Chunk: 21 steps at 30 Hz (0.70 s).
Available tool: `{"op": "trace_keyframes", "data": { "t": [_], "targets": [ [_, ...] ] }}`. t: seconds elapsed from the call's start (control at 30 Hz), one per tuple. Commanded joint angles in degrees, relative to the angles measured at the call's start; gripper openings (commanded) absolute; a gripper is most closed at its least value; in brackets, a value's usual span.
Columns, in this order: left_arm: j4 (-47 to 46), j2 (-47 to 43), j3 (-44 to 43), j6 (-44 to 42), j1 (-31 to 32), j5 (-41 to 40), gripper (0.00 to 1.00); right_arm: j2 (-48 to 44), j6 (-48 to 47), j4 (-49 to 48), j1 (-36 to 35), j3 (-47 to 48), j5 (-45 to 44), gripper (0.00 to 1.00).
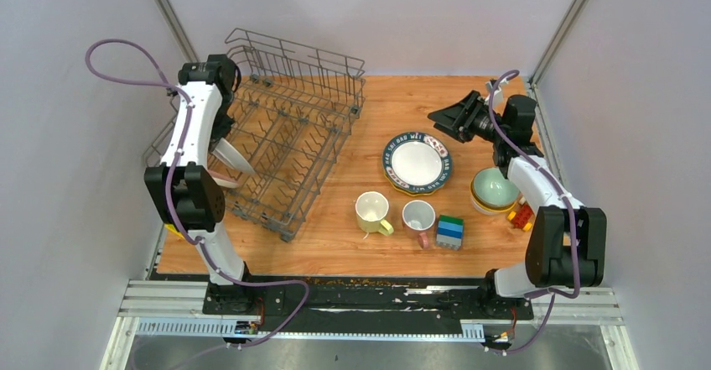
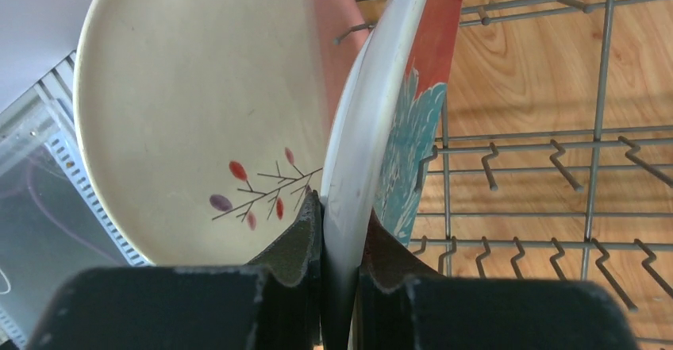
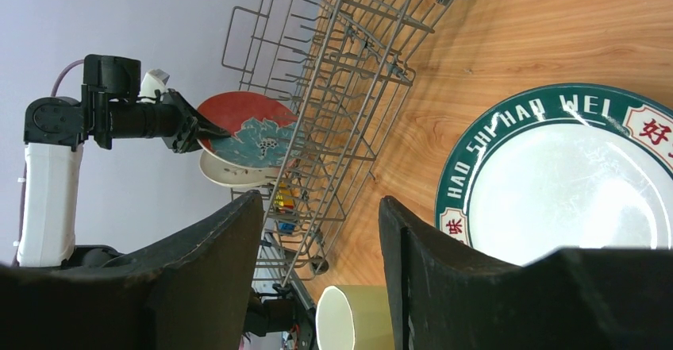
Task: Load the mixed dishes into the dish rack
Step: Move the dish rack to the center of the board.
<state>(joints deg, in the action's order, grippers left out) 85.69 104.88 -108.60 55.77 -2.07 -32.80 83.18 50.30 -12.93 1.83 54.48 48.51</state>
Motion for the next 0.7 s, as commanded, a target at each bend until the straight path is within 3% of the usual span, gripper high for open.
{"op": "trace_keyframes", "data": {
  "t": [0.0,0.27,0.4,0.5,0.53,0.67],
  "targets": [
    [3.5,2.2,1.4,1.2,-1.8,-4.6,0.04,-0.4,0.1,-2.9,0.5,1.7,1.1,0.56],
    [5.9,1.9,0.2,1.9,-1.8,-6.9,0.15,-0.3,0.2,-2.9,0.5,1.6,1.2,0.56],
    [5.6,1.1,-1.0,1.5,-1.8,-4.8,0.40,-0.3,0.1,-3.0,0.7,1.7,1.4,0.56],
    [5.2,0.6,-1.7,1.2,-1.8,-3.7,0.48,-0.2,0.0,-3.0,0.9,1.7,1.5,0.56],
    [5.2,0.2,-1.7,1.5,-1.8,-3.5,0.55,-0.2,0.0,-3.0,1.0,1.6,1.5,0.56],
    [4.5,-1.5,-0.6,1.9,-1.8,-3.1,0.60,-0.2,0.0,-3.0,1.2,1.7,1.6,0.56]
  ]
}}
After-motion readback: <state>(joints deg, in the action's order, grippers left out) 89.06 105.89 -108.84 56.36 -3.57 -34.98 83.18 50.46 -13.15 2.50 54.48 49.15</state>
